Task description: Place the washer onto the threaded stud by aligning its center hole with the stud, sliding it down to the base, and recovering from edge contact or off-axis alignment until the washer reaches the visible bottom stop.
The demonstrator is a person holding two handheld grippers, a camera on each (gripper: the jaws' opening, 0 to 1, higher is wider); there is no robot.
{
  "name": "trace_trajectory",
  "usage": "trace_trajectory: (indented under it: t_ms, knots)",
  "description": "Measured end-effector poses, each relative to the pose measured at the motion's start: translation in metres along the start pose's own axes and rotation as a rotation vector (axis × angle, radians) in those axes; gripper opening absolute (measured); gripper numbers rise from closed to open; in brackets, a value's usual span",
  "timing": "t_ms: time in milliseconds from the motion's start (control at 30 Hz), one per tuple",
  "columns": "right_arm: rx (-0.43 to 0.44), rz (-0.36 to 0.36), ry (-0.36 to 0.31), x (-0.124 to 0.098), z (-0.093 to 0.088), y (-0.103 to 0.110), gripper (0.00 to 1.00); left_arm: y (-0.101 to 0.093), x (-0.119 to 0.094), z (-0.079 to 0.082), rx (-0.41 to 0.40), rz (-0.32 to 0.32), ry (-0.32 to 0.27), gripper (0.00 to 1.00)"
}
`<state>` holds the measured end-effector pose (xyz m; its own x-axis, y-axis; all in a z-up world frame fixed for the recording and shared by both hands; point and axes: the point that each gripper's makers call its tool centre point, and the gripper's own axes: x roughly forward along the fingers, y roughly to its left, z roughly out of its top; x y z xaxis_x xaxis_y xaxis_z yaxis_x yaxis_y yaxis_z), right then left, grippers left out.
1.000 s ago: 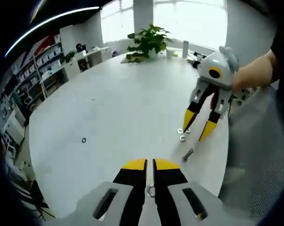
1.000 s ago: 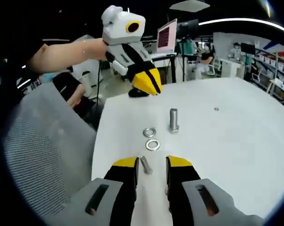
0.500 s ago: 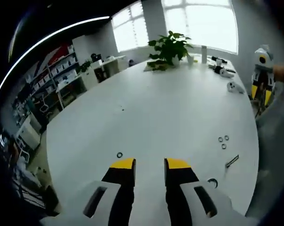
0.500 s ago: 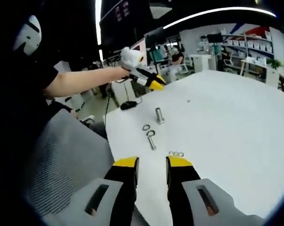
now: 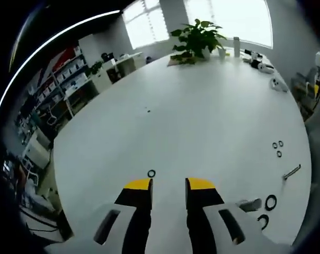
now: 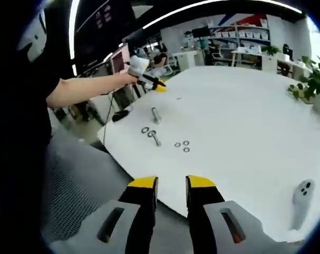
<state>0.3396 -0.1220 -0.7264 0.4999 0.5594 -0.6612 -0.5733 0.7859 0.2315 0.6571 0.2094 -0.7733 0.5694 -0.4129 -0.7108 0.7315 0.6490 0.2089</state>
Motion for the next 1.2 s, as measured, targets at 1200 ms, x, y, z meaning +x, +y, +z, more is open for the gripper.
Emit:
trace_trajectory:
  t_ms: [1200]
  knots:
    - [0.113,-0.157,-0.05,0.003,-0.01,-0.027,0.16,0.02,0.096,-0.034,-0.153,-0.121,0.195,0.11]
